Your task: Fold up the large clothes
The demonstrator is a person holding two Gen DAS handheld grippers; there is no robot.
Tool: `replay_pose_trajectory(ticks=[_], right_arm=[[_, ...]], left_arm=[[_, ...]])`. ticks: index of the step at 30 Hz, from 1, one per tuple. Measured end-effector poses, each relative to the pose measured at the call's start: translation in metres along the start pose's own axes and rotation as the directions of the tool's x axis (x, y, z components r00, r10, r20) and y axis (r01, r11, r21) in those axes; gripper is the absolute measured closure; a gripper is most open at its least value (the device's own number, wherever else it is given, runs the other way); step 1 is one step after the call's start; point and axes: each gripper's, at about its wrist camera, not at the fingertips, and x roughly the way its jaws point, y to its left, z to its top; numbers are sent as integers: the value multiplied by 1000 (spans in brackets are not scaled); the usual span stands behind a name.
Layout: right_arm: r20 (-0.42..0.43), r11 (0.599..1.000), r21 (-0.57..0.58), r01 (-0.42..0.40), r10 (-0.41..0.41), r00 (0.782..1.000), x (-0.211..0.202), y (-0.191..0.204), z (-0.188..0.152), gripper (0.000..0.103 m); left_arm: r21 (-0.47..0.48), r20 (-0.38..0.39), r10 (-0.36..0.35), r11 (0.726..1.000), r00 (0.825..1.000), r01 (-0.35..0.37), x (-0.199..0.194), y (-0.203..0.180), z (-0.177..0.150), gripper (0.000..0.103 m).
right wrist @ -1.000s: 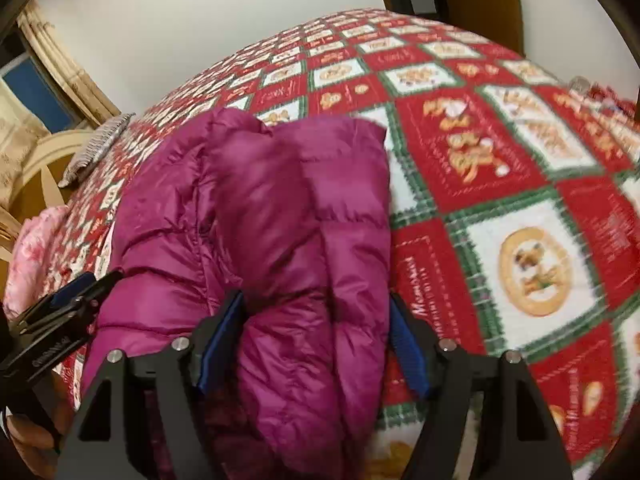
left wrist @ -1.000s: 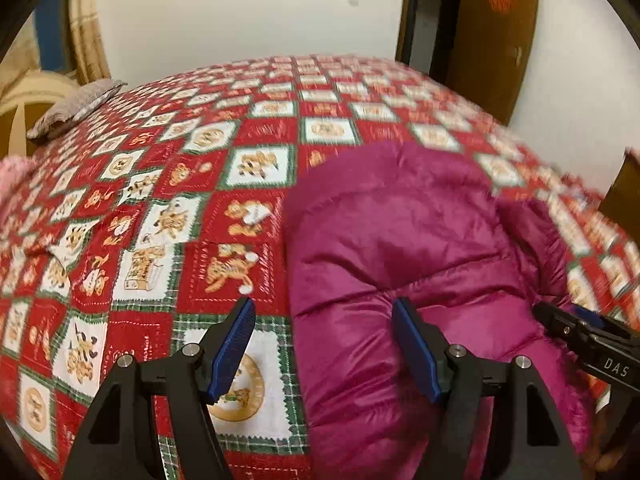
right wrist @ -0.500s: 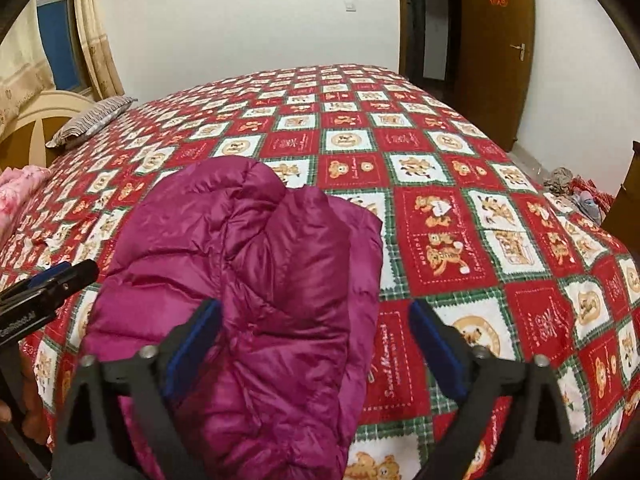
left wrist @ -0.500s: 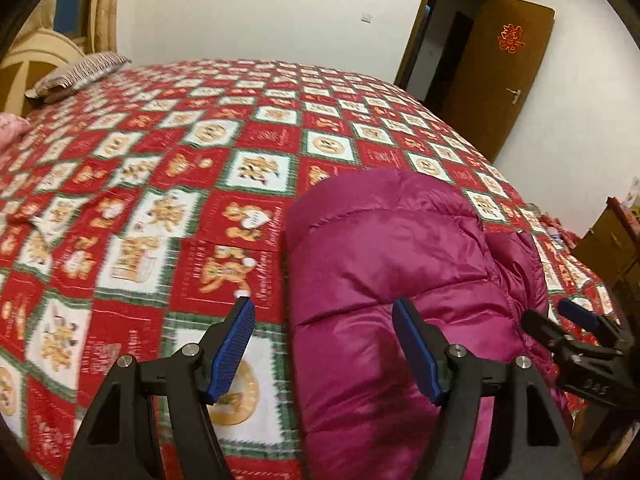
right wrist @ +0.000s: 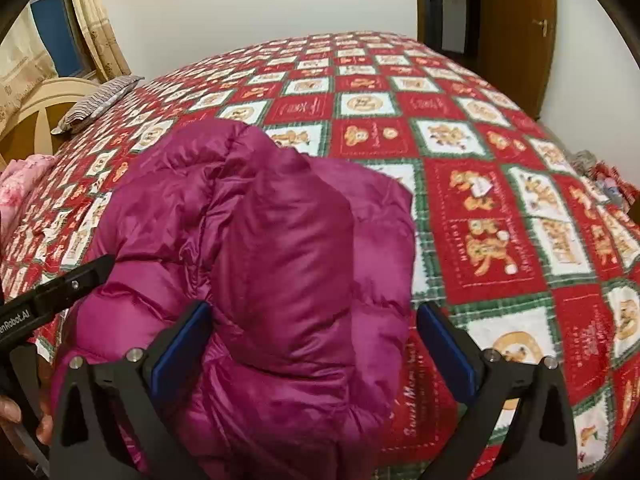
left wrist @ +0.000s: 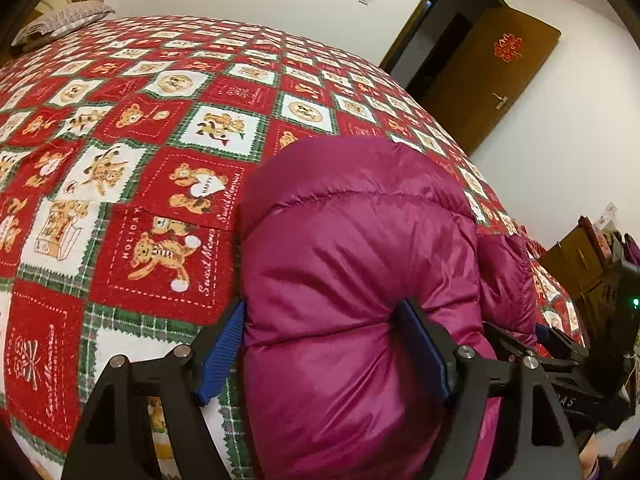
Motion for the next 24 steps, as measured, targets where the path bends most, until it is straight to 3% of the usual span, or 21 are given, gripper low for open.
replay_pose_trajectory(ticks=[10, 19, 24], right_arm=[[-67, 992, 13, -128, 128, 989, 26, 3, -2, 0], [-51, 993, -26, -118, 117, 992, 32, 10, -5, 0], [-62, 992, -67, -107, 103, 993, 32, 17, -2, 1]], left_arm=[[10, -51, -60, 998, 997, 60, 18, 10, -1, 19], [79, -47, -18, 997, 999, 21, 20, -1, 0, 23], [38, -50, -82, 996, 995, 84, 19, 13, 0, 29]])
